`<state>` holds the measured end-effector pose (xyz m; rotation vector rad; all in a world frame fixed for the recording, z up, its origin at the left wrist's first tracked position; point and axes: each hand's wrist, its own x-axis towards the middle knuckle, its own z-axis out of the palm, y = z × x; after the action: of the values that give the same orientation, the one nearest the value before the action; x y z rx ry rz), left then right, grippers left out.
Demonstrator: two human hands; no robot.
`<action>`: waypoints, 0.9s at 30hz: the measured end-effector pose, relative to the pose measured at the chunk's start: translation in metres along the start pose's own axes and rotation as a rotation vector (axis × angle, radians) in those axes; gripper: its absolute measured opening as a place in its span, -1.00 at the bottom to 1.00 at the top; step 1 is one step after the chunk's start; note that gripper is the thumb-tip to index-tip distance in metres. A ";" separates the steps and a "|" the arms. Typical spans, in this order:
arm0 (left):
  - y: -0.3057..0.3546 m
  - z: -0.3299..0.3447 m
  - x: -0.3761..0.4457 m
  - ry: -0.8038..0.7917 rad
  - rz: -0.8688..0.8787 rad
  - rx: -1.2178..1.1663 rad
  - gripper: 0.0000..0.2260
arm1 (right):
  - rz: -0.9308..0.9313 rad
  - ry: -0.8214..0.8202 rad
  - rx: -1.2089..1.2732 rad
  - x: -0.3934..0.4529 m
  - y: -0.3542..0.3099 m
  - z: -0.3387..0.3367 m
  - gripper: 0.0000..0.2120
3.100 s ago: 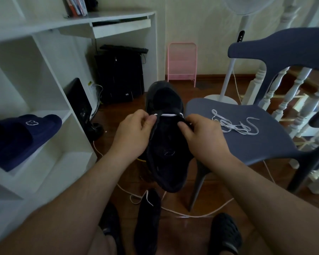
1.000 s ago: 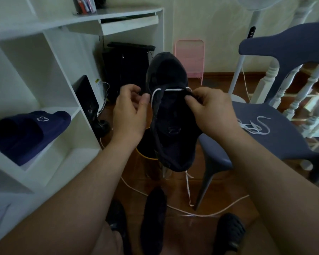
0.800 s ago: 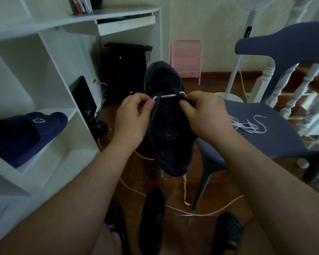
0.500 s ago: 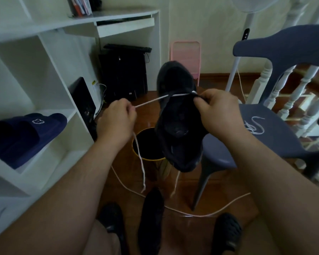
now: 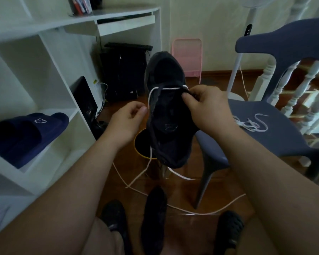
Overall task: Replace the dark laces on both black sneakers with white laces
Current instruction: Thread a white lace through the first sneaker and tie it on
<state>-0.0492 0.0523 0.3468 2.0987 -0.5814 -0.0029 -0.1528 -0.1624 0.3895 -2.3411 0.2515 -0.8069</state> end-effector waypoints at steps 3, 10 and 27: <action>0.002 0.005 0.002 0.033 0.007 -0.029 -0.77 | 0.005 0.006 -0.011 0.002 0.001 0.003 -0.77; 0.001 0.014 0.002 -0.044 0.002 -0.091 -0.89 | 0.063 0.022 0.038 0.002 0.004 -0.002 -0.77; 0.025 0.006 -0.018 -0.106 -0.162 -0.457 -0.80 | 0.133 -0.039 0.049 -0.013 0.014 -0.013 -0.77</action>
<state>-0.0769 0.0438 0.3588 1.6990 -0.4234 -0.3135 -0.1702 -0.1746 0.3824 -2.2657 0.3624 -0.6942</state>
